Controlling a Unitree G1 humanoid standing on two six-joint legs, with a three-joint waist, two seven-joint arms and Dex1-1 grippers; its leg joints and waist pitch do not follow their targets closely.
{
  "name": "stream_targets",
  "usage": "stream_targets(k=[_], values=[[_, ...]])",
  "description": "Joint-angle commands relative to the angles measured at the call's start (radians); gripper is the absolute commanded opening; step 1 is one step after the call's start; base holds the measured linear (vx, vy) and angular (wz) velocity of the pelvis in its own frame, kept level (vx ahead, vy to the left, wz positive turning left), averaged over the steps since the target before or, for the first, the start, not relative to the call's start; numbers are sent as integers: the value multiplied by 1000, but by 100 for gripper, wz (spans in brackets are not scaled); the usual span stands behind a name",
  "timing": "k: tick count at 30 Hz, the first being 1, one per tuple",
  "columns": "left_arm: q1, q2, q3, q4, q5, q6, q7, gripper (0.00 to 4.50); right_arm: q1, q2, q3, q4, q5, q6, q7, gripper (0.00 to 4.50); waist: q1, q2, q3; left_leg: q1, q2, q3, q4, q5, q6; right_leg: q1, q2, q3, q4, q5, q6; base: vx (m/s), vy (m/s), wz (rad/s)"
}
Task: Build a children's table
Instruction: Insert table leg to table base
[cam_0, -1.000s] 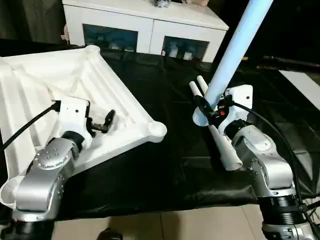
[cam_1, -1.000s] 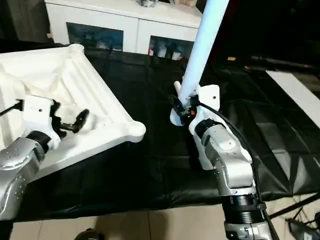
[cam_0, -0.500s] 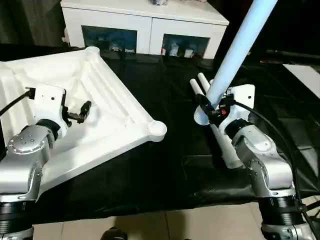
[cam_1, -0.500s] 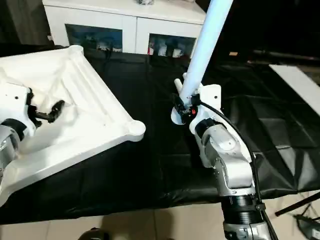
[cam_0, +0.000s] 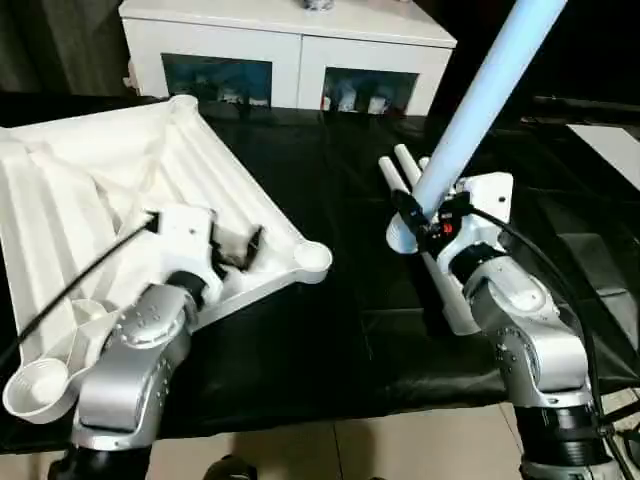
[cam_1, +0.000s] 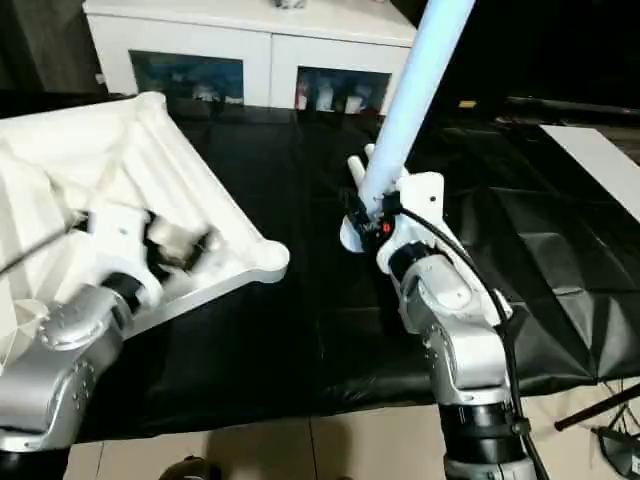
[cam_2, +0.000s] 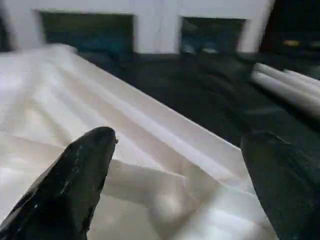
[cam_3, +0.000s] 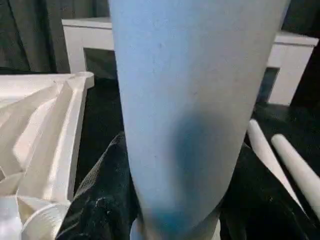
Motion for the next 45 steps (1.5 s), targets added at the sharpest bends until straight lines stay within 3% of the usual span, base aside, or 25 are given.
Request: stream_targets(k=[1,3,4,5,6,7,9,10,12,16,23,24,25,29,30,31,32,33,37,39,42,45], values=[[-13,2,9,9,22,-16,18,450,-3,-11,-5,-14,1,9,1,185,-3,27,-64,39,50,-35,-90,-399,-106,18,-56,38,-90,-292,-66,0,0,0],[-11,6,15,17,31,-64,20,450,-3,-6,-7,-7,0,4,-5,185,-7,29,-65,38,49,-36,-91,-400,-106,18,-55,37,-90,-279,-68,0,0,0],[-8,9,10,11,34,-60,23,450,1,-2,-10,-10,1,5,-8,185,-8,41,-66,41,49,-36,-90,-406,-110,15,-54,38,-90,-267,-73,0,0,0],[-8,9,4,6,40,-62,29,450,6,0,-12,-17,4,8,-10,185,-9,37,-67,41,50,-36,-90,-405,-111,16,-53,38,-88,-255,-76,0,0,0],[-10,8,0,3,45,-61,33,450,8,1,-13,-21,6,11,-10,185,-8,45,-67,40,49,-36,-90,-404,-111,17,-53,38,-86,-234,-83,0,0,0],[-10,8,0,2,45,-61,33,450,9,1,-14,-22,6,11,-10,185,-8,41,-68,40,49,-35,-89,-398,-109,18,-52,38,-85,-225,-86,0,0,0],[-18,-8,-2,-10,49,-60,35,450,27,8,-14,-36,10,17,-11,185,-5,51,-69,37,48,-35,-88,-380,-103,23,-53,39,-82,-197,-97,0,0,0],[-20,-11,-5,-10,54,-70,34,450,31,9,-14,-38,10,17,-12,185,-6,48,-69,35,48,-34,-88,-366,-98,25,-54,39,-82,-185,-101,0,0,0],[-27,-12,-21,5,61,-73,22,450,43,15,-6,-43,3,13,-18,185,-5,53,-70,34,48,-34,-87,-353,-92,25,-54,39,-80,-176,-106,0,0,0],[-38,-10,-39,35,74,-90,13,450,39,20,-4,-44,5,8,-17,185,-8,55,-68,37,47,-33,-87,-383,-88,21,-54,39,-88,-246,-99,0,0,0],[-81,-28,-26,87,86,-67,36,450,-5,6,-25,-2,9,10,-6,185,-12,47,-69,38,48,-32,-86,-370,-86,17,-55,39,-89,-275,-86,0,0,0],[-84,-28,-22,87,84,-81,33,450,-12,0,-26,5,8,9,-1,185,-15,36,-69,38,49,-30,-85,-357,-81,18,-55,40,-88,-272,-85,0,0,0],[-83,-30,-13,84,82,-78,40,450,-15,-3,-25,8,4,9,-1,185,-14,42,-69,39,49,-28,-84,-349,-80,16,-56,41,-90,-268,-85,0,0,0],[-65,-30,-11,71,84,-82,41,450,-10,-6,-20,-10,2,23,-2,185,-18,42,-72,35,48,-28,-83,-322,-77,21,-53,40,-86,-226,-85,0,0,0],[-57,-29,-13,68,83,-79,38,450,-6,-5,-19,-18,1,26,-5,185,-15,57,-74,37,48,-29,-82,-314,-79,21,-53,40,-82,-205,-90,0,0,0],[-53,-30,-13,68,83,-76,35,450,-3,-4,-18,-22,0,27,-7,185,-19,48,-74,35,48,-27,-82,-315,-77,23,-51,40,-84,-195,-92,0,0,0],[-50,-27,-17,67,89,-71,32,450,0,-1,-18,-28,0,29,-10,185,-18,47,-75,35,47,-27,-82,-311,-75,24,-51,40,-83,-190,-94,0,0,0],[-48,-26,-17,65,87,-69,26,450,4,0,-15,-35,-1,30,-11,185,-19,60,-74,34,47,-28,-82,-312,-79,24,-49,40,-83,-180,-96,0,0,0],[-43,-24,-15,63,89,-67,22,450,12,-5,-24,-46,6,34,-9,185,-21,58,-73,39,48,-27,-83,-349,-83,21,-48,40,-87,-204,-101,0,0,0],[-46,-27,-14,69,92,-71,25,450,-2,-34,-62,-41,41,53,17,185,-21,54,-71,40,48,-28,-84,-363,-80,22,-49,40,-88,-233,-96,0,0,0],[-43,-29,-10,76,93,-73,28,450,-45,-148,-88,20,5,11,82,185,-21,50,-72,41,50,-28,-82,-361,-81,25,-49,39,-89,-240,-88,0,0,0],[-46,-26,-9,82,93,-78,23,450,-81,-181,-126,61,10,3,85,185,-23,48,-72,36,46,-24,-78,-337,-68,24,-51,40,-91,-248,-91,0,0,0]])
